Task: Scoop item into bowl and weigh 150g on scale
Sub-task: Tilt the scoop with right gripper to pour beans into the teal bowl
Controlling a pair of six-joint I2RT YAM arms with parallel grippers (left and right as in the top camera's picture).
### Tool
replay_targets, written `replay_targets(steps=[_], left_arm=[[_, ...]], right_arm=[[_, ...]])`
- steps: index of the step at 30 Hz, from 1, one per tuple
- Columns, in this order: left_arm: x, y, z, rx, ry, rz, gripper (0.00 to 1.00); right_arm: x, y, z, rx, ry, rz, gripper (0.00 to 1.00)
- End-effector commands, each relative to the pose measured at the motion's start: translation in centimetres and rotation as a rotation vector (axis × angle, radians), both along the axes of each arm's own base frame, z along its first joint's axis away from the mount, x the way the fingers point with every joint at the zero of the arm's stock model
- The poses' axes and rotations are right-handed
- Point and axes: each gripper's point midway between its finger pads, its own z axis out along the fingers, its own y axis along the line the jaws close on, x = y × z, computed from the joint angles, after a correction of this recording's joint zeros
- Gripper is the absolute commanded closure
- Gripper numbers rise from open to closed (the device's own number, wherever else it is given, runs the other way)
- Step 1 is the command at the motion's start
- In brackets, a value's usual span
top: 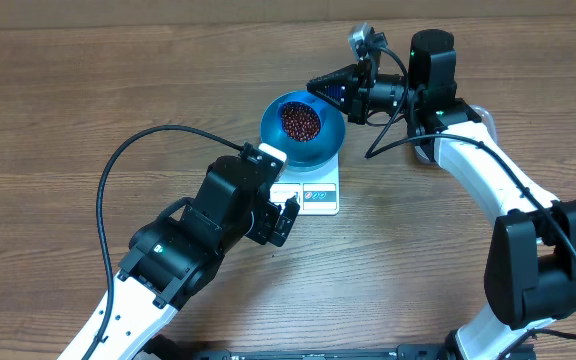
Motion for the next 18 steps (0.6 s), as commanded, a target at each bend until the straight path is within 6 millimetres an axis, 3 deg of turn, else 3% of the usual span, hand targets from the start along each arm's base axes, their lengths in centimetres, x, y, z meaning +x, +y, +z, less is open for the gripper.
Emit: replay_targets(steps=[1,18], left_arm=[[0.00,0.17,0.28,-0.005,-0.011,0.001,0.00],[-0.01,0.17,0.28,-0.005,-0.011,0.000,0.01]], right_arm=[[0.36,0.04,1.51,-0.011,-0.105,0.009,0.96],[0.38,0.04,1.51,-0.039,-0.207,0.025,0.96]])
